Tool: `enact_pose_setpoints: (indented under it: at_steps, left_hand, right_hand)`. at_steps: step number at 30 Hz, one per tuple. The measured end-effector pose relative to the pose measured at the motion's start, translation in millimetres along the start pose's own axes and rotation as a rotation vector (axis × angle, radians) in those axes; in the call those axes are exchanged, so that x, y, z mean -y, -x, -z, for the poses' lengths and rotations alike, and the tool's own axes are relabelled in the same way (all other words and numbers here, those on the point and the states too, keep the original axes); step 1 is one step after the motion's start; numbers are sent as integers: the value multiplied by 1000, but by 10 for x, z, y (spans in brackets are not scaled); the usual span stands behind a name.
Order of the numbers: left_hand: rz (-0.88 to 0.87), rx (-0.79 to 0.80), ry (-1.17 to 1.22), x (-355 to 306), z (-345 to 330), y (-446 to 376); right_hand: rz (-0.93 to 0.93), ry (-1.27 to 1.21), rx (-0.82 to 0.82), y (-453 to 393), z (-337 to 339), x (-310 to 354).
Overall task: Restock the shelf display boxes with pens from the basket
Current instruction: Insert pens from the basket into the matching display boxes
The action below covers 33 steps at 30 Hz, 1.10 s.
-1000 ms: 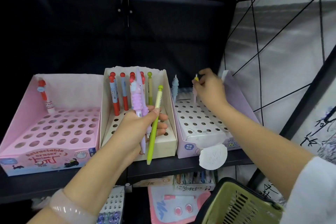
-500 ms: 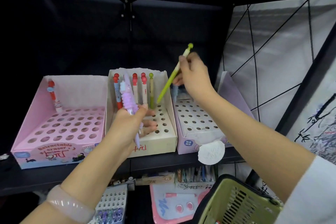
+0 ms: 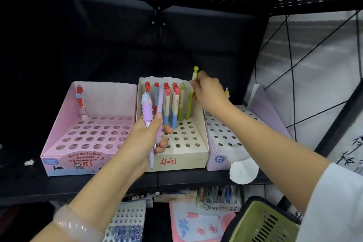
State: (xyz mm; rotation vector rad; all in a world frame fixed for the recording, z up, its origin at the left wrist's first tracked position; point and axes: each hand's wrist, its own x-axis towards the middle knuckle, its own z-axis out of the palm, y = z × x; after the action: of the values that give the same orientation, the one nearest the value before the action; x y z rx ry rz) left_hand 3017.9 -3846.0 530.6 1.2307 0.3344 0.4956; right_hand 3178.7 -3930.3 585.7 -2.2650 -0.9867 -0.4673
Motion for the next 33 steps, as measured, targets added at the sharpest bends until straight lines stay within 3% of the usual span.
enact_pose_setpoints:
  at_steps: [6,8,11,13,16,18,20,24,26,30,33]
  left_hand:
    - [-27,-9,4,-25,15,34]
    - [-27,-16,28,-35,43,31]
    - [-17,-7,70,-39,102,-5]
    - [-18,-12,76,-30,134,-27]
    - [-39,-63,139,-25,152,-37]
    - [-41,-91,197,-39,151,-21]
    - [-19,-100,214,-54,143,7]
    - [-40,-68,87,-101,76,74]
    - [-43,-20,111,-127,21,105]
    - [-7,21,17,-75,-81,127]
    - [14,58,-48,-10,-216,102]
  right_hand:
    - [-87,382,126,-59,-46,2]
    - [-151,391,168,-33,-66,-8]
    - [-146,204,-26,101,-58,47]
    - [90,110,-181,237,-20,156]
    - [593,69,-5,475,21,324]
    - [818,97,95,617,14,365]
    - [934,133,102,702,-2,383]
    - [991,139,-59,769,-27,395]
    - [902,88,-89,781,-15,389]
    - [361,-301,-55,692,176,275]
    - [169,-517,-288,489,398,-2]
